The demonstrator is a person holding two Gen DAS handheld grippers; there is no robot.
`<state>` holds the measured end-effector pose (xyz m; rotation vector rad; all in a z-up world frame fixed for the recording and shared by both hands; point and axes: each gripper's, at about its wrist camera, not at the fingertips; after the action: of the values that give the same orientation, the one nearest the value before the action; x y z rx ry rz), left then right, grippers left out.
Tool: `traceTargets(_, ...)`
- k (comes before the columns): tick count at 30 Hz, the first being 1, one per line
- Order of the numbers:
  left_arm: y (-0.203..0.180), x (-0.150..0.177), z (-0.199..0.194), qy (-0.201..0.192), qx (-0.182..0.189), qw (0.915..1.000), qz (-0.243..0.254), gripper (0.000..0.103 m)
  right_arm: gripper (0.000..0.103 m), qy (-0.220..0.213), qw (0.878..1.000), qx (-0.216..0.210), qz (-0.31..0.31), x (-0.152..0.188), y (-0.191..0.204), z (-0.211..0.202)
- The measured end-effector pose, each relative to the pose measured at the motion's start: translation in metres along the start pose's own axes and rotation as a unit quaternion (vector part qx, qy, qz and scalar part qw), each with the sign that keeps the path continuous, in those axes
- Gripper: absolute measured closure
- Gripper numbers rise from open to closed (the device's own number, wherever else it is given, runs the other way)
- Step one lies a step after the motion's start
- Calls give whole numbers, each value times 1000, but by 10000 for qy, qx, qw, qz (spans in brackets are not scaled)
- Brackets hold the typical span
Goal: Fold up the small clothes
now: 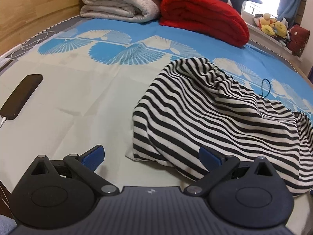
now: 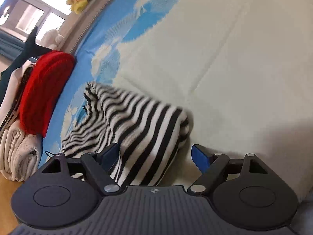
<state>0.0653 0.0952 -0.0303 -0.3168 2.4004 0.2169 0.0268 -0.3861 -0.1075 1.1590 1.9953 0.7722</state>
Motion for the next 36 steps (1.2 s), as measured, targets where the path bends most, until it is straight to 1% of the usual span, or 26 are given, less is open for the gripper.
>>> traceTargets(2,4,-4,2,4,-52,10000,-82,0,14,-92,10000,-36,-13,3,2,8)
traceTargets(4,9,-13,5,16,-68,9999,-103,0,10,-119,9993,-124,-329,2,10,17)
traceTargets(5,11,-20,7,9,-89,9999,-55,0,10,-153,9987,-180,-449,2,11,22)
traceTargets(6,14,-27,8,-70,-175,9998,-8,0,14,-218,9979,-246,-552,1,11,26)
traceTargets(7,17,-33,9,-178,-340,9993,37,0,63,-282,9972,-321,-616,1,10,28)
traceTargets(8,20,-37,11,-270,-517,9983,80,0,96,-370,9965,-348,-665,0,11,29)
traceTargets(9,24,-39,14,-332,-681,9971,110,0,92,-301,9971,-368,-598,-2,9,31)
traceTargets(10,29,-40,18,-320,-841,9959,102,0,92,-364,9976,-422,-402,-5,7,29)
traceTargets(11,34,-39,22,-240,-921,9954,54,0,93,-510,9967,-518,-367,-7,10,23)
traceTargets(13,44,-35,32,24,-938,9955,-85,0,95,-737,9942,-439,-653,-13,25,9)
traceTargets(15,51,-32,38,265,-911,9953,-171,0,95,-863,9934,-365,-665,-22,29,2)
traceTargets(18,57,-30,41,342,-928,9950,-165,0,95,-838,9947,120,-585,-29,23,12)
traceTargets(20,60,-30,40,396,-882,9951,-207,0,95,-694,9945,440,-644,-27,22,24)
traceTargets(22,64,-31,39,431,-724,9959,-339,0,95,-746,9904,583,-1006,-22,36,26)
traceTargets(24,68,-33,37,410,-643,9962,-430,0,95,-940,9781,654,-1740,-11,66,21)
traceTargets(25,69,-34,35,372,-634,9962,-465,0,95,-1033,9673,683,-2212,-2,87,20)
traceTargets(26,71,-36,33,333,-651,9961,-498,0,95,-1105,9519,721,-2764,9,113,22)
traceTargets(28,74,-39,32,278,-710,9954,-580,0,95,-1175,9216,571,-3655,37,163,26)
traceTargets(29,78,-41,31,259,-748,9947,-662,0,95,-1197,9029,458,-4103,56,189,30)
traceTargets(30,82,-42,31,241,-778,9938,-752,0,95,-1225,8783,331,-4609,80,216,34)
traceTargets(31,88,-44,30,218,-828,9925,-870,0,95,-1254,8468,169,-5166,111,242,40)
traceTargets(32,95,-46,29,190,-900,9906,-1013,0,96,-1287,8115,17,-5700,142,262,46)
traceTargets(33,101,-47,29,175,-946,9888,-1143,0,95,-1267,7690,-207,-6263,182,279,52)
traceTargets(34,108,-49,28,172,-959,9869,-1287,0,95,-1145,7386,-422,-6630,215,288,58)
traceTargets(35,116,-50,26,174,-954,9848,-1444,0,95,-929,7047,-651,-7004,253,293,64)
traceTargets(36,123,-51,24,161,-942,9828,-1579,0,95,-743,6794,-819,-7254,281,292,68)
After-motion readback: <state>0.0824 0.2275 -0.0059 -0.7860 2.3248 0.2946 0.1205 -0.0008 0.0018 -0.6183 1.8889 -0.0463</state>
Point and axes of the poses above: each gripper's, at about its wrist camera, not at the fingertips, and z roughly the way its jaws point, y to its left, x to its underside, and after that the axes turned 11 degrees about -x, right-handed
